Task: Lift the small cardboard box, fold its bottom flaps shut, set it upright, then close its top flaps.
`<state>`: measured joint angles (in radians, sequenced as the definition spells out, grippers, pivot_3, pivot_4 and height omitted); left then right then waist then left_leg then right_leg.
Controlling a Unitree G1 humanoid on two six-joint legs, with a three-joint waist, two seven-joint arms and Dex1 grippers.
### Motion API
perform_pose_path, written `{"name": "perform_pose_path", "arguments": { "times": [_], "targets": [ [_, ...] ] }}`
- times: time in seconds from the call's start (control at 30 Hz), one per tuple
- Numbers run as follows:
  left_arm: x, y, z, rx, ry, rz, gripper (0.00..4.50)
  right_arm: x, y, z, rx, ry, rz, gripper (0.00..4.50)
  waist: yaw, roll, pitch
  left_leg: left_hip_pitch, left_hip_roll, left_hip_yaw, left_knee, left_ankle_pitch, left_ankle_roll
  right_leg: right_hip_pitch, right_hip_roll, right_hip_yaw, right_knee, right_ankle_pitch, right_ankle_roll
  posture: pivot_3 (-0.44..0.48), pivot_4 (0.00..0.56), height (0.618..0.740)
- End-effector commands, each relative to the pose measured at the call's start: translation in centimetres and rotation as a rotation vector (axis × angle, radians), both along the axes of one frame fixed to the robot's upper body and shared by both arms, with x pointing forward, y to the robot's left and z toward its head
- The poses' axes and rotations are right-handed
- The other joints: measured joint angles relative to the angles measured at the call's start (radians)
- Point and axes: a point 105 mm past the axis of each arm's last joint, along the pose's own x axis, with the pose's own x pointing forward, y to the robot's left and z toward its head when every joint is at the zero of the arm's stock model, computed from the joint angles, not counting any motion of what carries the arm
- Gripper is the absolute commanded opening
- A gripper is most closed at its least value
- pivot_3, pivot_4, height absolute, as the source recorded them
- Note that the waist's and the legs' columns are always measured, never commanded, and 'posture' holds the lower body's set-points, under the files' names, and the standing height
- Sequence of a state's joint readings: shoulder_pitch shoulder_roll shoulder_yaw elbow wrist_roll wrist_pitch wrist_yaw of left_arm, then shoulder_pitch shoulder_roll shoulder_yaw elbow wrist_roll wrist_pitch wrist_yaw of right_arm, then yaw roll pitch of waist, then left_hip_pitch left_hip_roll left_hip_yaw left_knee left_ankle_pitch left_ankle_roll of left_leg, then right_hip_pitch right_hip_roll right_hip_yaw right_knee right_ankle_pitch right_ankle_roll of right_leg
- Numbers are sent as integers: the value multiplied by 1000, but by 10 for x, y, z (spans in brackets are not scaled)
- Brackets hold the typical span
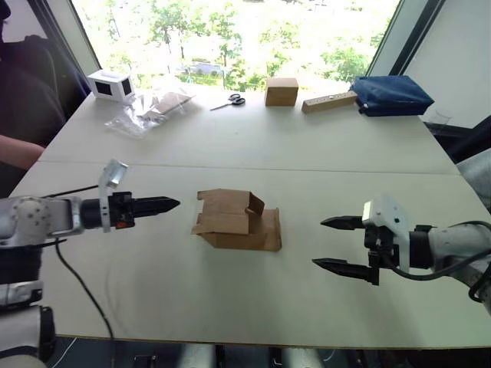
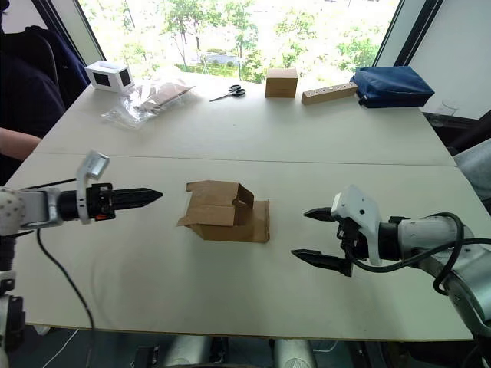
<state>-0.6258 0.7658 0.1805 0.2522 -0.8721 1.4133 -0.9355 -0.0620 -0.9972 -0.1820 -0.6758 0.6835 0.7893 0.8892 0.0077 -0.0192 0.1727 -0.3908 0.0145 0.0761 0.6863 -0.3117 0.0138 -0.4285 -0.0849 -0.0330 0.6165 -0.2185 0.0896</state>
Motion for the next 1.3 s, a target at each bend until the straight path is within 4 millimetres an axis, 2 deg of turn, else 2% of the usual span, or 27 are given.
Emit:
{"name": "perform_pose_path", "arguments": {
  "times": [0.03, 0.13, 0.27, 0.87, 0.97, 1.07, 1.3],
  "targets": [
    [8, -19, 3, -29, 28, -36, 4500, -7, 21, 13, -1, -84, 44, 4476, 3, 0, 0, 0, 0, 0, 0, 0, 0, 0, 0, 0, 0, 0, 0, 0, 150, 740],
    [12, -33, 1, -80, 94, -69, 4500, -9, 31, 16, -6, -104, 53, 4476, 3, 0, 0, 0, 0, 0, 0, 0, 0, 0, 0, 0, 1, 0, 0, 0, 150, 740],
    [11, -43, -7, -84, 133, -110, 4500, -11, 35, 18, -15, -115, 48, 4476, 2, 0, 0, 0, 0, 0, 0, 0, 0, 0, 0, 0, 1, 0, 0, 0, 150, 740],
    [20, -68, -17, -128, 137, -168, 4500, -13, 28, 13, -10, -115, 4, 4476, 3, -1, 0, 0, 0, -1, 1, 0, 0, 0, -1, 0, 1, 0, 0, 0, 150, 740],
    [22, -71, -19, -137, 138, -177, 3782, -13, 29, 12, -5, -116, -1, 4500, 4, -1, 0, 0, 0, -1, 1, 0, 0, 0, -1, 0, 1, 0, 0, 0, 150, 740],
    [23, -74, -17, -150, 136, -192, 2470, -13, 29, 12, -2, -116, -8, 4500, 4, -1, 0, 0, 0, -1, 1, 0, 0, 0, -1, 0, 1, 0, -1, 0, 150, 740],
    [22, -78, -15, -169, 140, -232, 2470, -12, 26, 12, 0, -121, -30, 4500, 4, -1, 0, 0, 0, -1, 1, 0, 1, 0, -1, 0, 1, 0, 0, 0, 150, 740]
  ]
}}
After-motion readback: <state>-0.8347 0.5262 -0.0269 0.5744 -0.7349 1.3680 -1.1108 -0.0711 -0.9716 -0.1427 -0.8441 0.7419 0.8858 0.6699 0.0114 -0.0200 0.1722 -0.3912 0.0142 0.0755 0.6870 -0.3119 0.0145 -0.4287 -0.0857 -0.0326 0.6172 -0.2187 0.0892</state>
